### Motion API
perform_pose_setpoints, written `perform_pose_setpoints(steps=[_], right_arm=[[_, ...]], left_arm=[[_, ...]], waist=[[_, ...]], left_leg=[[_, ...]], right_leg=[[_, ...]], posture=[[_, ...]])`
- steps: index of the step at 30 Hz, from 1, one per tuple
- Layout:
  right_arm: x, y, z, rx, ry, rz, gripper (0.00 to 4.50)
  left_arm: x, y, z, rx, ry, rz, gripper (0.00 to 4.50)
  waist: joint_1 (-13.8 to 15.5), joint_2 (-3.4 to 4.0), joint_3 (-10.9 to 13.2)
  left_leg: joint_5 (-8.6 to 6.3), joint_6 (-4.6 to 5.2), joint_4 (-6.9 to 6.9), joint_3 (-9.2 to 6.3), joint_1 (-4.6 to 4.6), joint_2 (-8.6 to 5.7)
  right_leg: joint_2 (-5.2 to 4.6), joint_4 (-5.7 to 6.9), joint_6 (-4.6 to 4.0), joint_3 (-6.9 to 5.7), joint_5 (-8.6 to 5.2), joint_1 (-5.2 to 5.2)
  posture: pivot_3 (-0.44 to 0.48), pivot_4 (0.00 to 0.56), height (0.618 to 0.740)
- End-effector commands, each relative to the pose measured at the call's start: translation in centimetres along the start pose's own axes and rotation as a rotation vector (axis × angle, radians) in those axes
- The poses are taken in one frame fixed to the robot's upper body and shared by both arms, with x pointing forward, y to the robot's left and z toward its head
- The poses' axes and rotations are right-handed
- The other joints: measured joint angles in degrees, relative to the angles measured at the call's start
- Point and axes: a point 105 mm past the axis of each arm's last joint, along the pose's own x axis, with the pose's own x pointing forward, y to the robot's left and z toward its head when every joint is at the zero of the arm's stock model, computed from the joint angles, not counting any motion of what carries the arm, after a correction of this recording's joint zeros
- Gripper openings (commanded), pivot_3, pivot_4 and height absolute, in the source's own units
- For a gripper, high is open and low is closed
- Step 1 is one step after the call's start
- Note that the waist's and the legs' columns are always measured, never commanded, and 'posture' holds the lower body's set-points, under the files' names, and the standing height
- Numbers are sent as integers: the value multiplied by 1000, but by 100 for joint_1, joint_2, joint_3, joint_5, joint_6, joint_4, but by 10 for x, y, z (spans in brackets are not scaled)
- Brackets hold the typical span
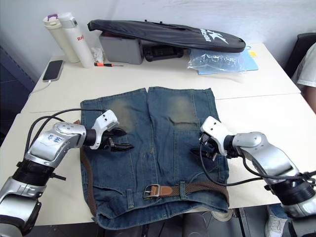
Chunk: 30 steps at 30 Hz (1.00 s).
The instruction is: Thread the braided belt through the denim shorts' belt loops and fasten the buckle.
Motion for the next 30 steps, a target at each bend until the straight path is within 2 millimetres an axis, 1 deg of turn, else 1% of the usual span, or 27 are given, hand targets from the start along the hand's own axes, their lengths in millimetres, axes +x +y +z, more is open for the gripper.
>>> perform_pose_setpoints(steps=[1, 3, 4, 5, 6, 10, 12, 13, 14, 17, 21, 25, 28, 30], right_arm=[[5, 10, -35, 56, 153, 56, 4500], [5, 15, -47, 84, 199, 72, 4500], [5, 16, -49, 97, 206, 72, 4005], [5, 16, -50, 104, 209, 70, 3724], [5, 17, -51, 114, 210, 74, 3285], [6, 14, -41, 128, 159, 59, 1613], [5, 8, -32, 112, 122, 39, 766], [4, 2, -26, 103, 102, 21, 364], [3, -2, -23, 98, 90, 8, 4], [1, -18, -7, 77, 50, -36, 0], [3, -39, 6, 56, 20, -85, 0], [9, -57, 13, 27, 9, -130, 0], [12, -68, 15, 7, 0, -153, 0], [15, -78, 21, -7, -19, -179, 0]], left_arm=[[6, -5, -30, 9, 134, -20, 4441], [8, -10, -33, 10, 145, -37, 3922], [9, -12, -34, 10, 147, -41, 3740], [9, -12, -34, 11, 147, -41, 3299], [9, -13, -34, 12, 146, -40, 2879], [8, -12, -31, 12, 126, -25, 1228], [8, -6, -22, 18, 89, 10, 421], [6, -1, -15, 28, 69, 31, 102], [5, 3, -9, 35, 57, 43, 17], [2, 14, 12, 47, 2, 81, 17], [5, 31, 31, 65, -42, 132, 17], [10, 48, 42, 99, -49, 186, 17], [13, 56, 48, 109, -57, 196, 17], [16, 61, 51, 126, -51, 201, 17]], waist=[[3, 2, -33], [3, -3, -49], [0, -10, -62], [-2, -18, -72], [-4, -26, -81], [2, -41, -100], [11, -44, -101], [13, -43, -101], [13, -44, -101], [14, -47, -93], [11, -50, -75], [3, -50, -72], [-35, -49, -71], [-58, -49, -70]], left_leg=[[0, 0, 1, 1, 2, 0], [-3, 2, 4, 1, 14, 1], [-4, 2, 6, 2, 21, 1], [-9, 6, 8, 1, 25, 2], [-18, 18, 8, 1, 27, 3], [-20, 15, 10, -1, 32, 5], [-21, 12, 14, -2, 33, 5], [-21, 11, 16, -2, 33, 4], [-20, 11, 19, -2, 33, 4], [-18, 10, 25, -4, 33, 4], [1, 5, 26, -3, 11, 0], [28, -21, 17, 0, 4, -2], [29, -22, 6, 2, -2, -2], [27, -20, 4, 8, -10, -3]], right_leg=[[0, 1, 0, 0, 0, 1], [0, 0, 1, 1, -1, 12], [0, -6, 2, 1, -2, 17], [0, -7, 2, 2, -4, 22], [0, -5, 2, 2, -5, 25], [0, -4, 2, 2, -6, 39], [0, -4, 2, 2, -6, 39], [0, -3, 2, 2, -6, 39], [0, -1, 3, 2, -5, 38], [0, 5, 2, 1, -2, 36], [0, 10, -2, 10, 5, 4], [0, 34, -1, 15, 11, -17], [0, 43, 3, 15, 12, -21], [0, 29, 9, 15, 15, -21]], posture=[[0, 150, 740], [0, 150, 740], [0, 150, 740], [0, 150, 740], [0, 150, 740], [0, 150, 740], [0, 150, 740], [0, 150, 740], [0, 150, 740], [0, 150, 740], [0, 150, 740], [0, 150, 740], [0, 150, 740], [0, 150, 740]])
